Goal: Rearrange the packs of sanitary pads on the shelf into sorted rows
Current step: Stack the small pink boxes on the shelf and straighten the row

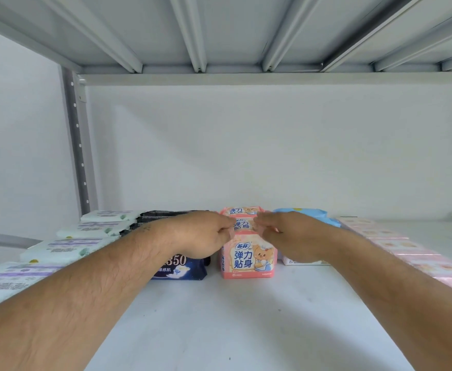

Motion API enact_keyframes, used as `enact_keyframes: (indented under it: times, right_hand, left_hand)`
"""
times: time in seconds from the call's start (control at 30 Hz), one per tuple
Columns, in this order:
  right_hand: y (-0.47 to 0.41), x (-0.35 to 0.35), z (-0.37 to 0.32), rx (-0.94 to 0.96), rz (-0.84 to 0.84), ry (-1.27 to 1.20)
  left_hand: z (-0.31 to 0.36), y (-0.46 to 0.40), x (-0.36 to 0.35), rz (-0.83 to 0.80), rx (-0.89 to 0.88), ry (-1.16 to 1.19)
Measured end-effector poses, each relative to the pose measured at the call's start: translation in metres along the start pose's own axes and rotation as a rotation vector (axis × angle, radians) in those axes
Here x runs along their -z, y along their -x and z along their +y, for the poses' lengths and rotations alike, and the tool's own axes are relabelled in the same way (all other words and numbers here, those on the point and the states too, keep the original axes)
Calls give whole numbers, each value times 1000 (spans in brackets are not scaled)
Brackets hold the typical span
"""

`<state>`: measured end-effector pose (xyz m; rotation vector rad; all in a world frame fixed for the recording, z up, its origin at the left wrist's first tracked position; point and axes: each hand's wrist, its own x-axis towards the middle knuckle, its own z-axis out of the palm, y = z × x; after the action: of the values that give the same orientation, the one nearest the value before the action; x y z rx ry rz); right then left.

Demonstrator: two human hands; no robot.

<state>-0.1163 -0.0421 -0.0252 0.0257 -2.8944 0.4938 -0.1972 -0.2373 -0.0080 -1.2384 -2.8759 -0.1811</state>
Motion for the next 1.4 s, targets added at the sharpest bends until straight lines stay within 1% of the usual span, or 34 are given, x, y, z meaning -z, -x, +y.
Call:
enact_keyframes:
  times: [0.07, 0.13, 0.23, 0.4, 0.57, 0.63, 0.7, 0.8, 0.9, 1.0, 1.13, 1.27, 1.33, 1.4]
  right_hand:
    - [-11, 7, -3, -40, 73, 12]
    - [-23, 12, -6, -59, 65, 9]
    - [-42, 10, -7, -117, 13, 37]
    - [-58, 2, -4, -141, -61, 124]
    - [-58, 0, -6, -120, -64, 223]
    - [-58, 1, -6, -119, -80, 204]
    - [-53, 4, -7, -106, -50, 127]
    - [-40, 13, -11, -39, 70, 25]
    - [-26, 25, -14, 8, 129, -88]
    - [-18, 33, -10, 27, 142, -110]
    - [-11, 25, -20, 51, 94, -49]
    - [-2, 5, -52, 106, 35, 84]
    - [-1, -8, -69, 159, 35, 172]
    - [-3, -19, -81, 168, 43, 239]
  left_hand:
    - [-4, -10, 7, 45, 23, 29]
    - [-3, -24, 11, 64, 54, 30]
    - [1, -45, 8, 12, 96, 19]
    - [-3, -59, -1, -82, 101, 0]
    - [-9, -60, -3, -90, 99, -45]
    - [-8, -58, -2, -87, 108, -18]
    - [-8, -51, 3, -37, 111, 31]
    - [-19, -27, 22, 122, 116, 125]
    - [-39, 5, 37, 199, 127, 105]
    - [-53, 39, 38, 199, 190, 82]
    - [-66, 68, 32, 194, 259, 107]
    - [-72, 82, 34, 151, 287, 81]
    - [-75, 88, 35, 116, 279, 45]
    - [-80, 92, 38, 75, 276, 2]
